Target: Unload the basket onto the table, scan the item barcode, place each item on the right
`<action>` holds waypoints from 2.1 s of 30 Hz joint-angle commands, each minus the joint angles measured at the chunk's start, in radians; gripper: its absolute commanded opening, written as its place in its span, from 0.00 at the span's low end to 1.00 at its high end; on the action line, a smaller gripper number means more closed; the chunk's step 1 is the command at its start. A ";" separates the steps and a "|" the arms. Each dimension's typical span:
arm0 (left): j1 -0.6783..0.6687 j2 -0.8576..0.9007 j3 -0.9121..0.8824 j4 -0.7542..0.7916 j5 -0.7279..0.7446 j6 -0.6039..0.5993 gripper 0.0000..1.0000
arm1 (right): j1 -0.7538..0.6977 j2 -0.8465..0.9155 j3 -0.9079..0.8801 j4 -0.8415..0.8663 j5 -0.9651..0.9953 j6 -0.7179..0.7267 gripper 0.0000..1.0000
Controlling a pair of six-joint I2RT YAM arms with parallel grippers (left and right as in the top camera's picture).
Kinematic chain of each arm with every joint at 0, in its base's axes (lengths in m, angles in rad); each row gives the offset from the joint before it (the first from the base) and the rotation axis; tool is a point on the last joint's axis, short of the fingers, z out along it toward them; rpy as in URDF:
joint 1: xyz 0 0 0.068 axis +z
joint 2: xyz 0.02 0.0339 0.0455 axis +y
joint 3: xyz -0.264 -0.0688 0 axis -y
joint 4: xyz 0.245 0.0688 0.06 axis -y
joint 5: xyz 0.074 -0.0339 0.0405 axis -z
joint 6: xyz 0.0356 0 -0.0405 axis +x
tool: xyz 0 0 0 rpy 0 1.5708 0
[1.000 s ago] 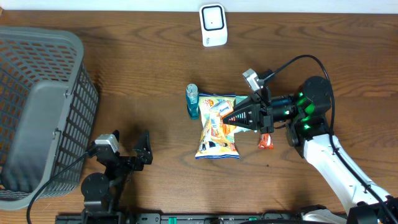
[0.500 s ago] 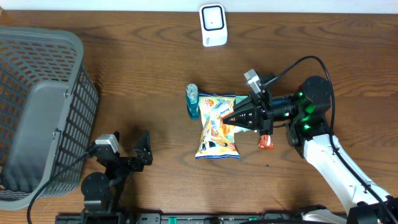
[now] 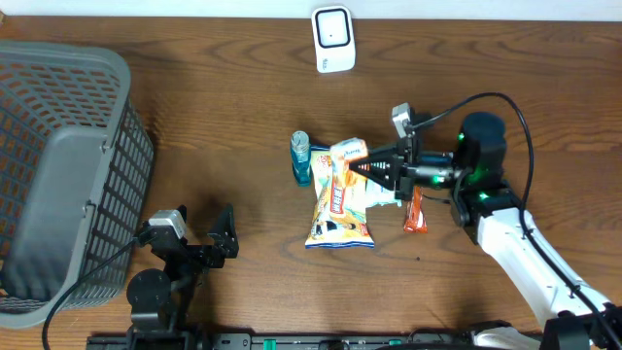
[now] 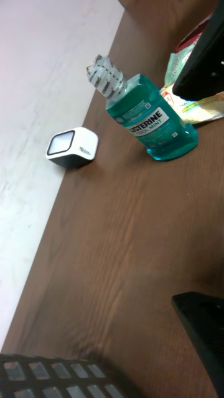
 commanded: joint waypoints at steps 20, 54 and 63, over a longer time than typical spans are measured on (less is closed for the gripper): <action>-0.004 0.001 -0.014 -0.027 0.010 -0.001 0.98 | 0.049 0.330 0.461 -0.388 0.870 -0.497 0.01; -0.004 0.001 -0.014 -0.027 0.010 -0.001 0.98 | 0.188 1.110 1.815 -1.126 1.524 -0.534 0.01; -0.004 0.001 -0.014 -0.027 0.010 -0.001 0.98 | 0.018 1.066 1.880 -1.732 1.842 -0.047 0.01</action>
